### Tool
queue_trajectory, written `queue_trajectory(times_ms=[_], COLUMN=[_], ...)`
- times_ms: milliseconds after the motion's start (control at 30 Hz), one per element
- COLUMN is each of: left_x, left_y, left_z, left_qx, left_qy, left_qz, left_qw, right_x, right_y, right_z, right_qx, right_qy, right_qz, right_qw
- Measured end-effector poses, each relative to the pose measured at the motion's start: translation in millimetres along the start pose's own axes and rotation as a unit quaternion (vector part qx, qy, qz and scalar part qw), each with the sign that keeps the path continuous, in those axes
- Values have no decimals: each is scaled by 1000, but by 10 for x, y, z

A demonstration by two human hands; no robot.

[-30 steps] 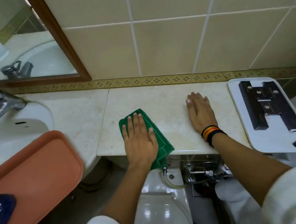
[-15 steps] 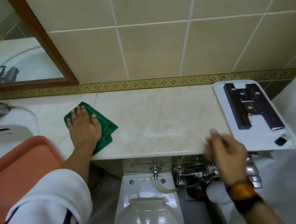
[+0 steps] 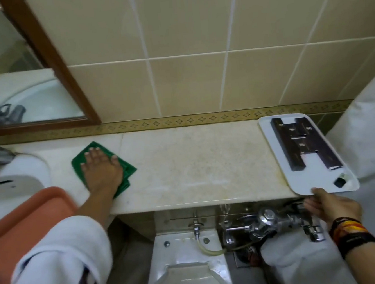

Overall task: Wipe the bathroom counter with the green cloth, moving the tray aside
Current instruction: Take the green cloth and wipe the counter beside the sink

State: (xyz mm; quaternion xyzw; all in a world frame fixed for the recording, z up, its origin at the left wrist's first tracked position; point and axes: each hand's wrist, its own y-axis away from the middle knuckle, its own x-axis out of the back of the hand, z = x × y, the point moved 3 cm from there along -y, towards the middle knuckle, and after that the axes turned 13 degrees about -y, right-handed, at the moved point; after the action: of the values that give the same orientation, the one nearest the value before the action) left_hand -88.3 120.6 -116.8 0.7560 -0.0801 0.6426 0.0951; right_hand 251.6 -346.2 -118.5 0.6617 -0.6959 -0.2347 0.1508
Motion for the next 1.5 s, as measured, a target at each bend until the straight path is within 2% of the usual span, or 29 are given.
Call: queue_trajectory(times_ms=[67, 267, 400, 533, 633, 833, 967, 1100, 1233, 1300, 1367, 1400, 1467, 1500], left_x=[-35, -98, -126, -128, -129, -167, -178, -191, -194, -179, -127, -69, 38, 83], left_y=[39, 74, 49, 42, 32, 11, -7, -8, -8, -2, -24, -45, -129, -188], left_z=[1, -36, -62, -49, -44, -56, -53, -47, -61, -68, -90, -128, -260, -340], left_qx=[2, 8, 10, 16, 15, 18, 21, 21, 20, 13, 4, 7, 19, 25], left_qy=[18, 25, 29, 25, 24, 26, 24, 34, 44, 56, 91, 114, 126, 110], left_qz=[-10, 41, 48, 50, 50, 49, 51, 57, 59, 48, 33, 31, 60, 70], left_qw=[1000, 999, 998, 998, 998, 998, 998, 998, 997, 997, 995, 993, 990, 991], right_x=[-30, 16, 59, 4, -289, -1318, -1886, -2306, -2458, -2412, -2366, -2362, -2403, -2463], right_y=[25, 30, 85, 270, 492, 714, 502, 322, 241, 311, 519, 695, 1215, 1500], right_z=[-43, -32, -99, -197, -324, -368, -371, -327, -189, -144, -178, -161, 63, 302], right_qx=[-22, -53, -36, -4, 27, 59, 76, 70, 92, 138, 235, 280, 300, 261], right_qy=[4, 58, 70, 107, 162, 290, 359, 414, 468, 503, 522, 504, 438, 405], right_qz=[8, 30, 29, -27, -92, -252, -312, -308, -254, -210, -162, -153, -216, -278], right_qw=[1000, 996, 996, 994, 982, 921, 876, 854, 841, 827, 803, 803, 819, 831])
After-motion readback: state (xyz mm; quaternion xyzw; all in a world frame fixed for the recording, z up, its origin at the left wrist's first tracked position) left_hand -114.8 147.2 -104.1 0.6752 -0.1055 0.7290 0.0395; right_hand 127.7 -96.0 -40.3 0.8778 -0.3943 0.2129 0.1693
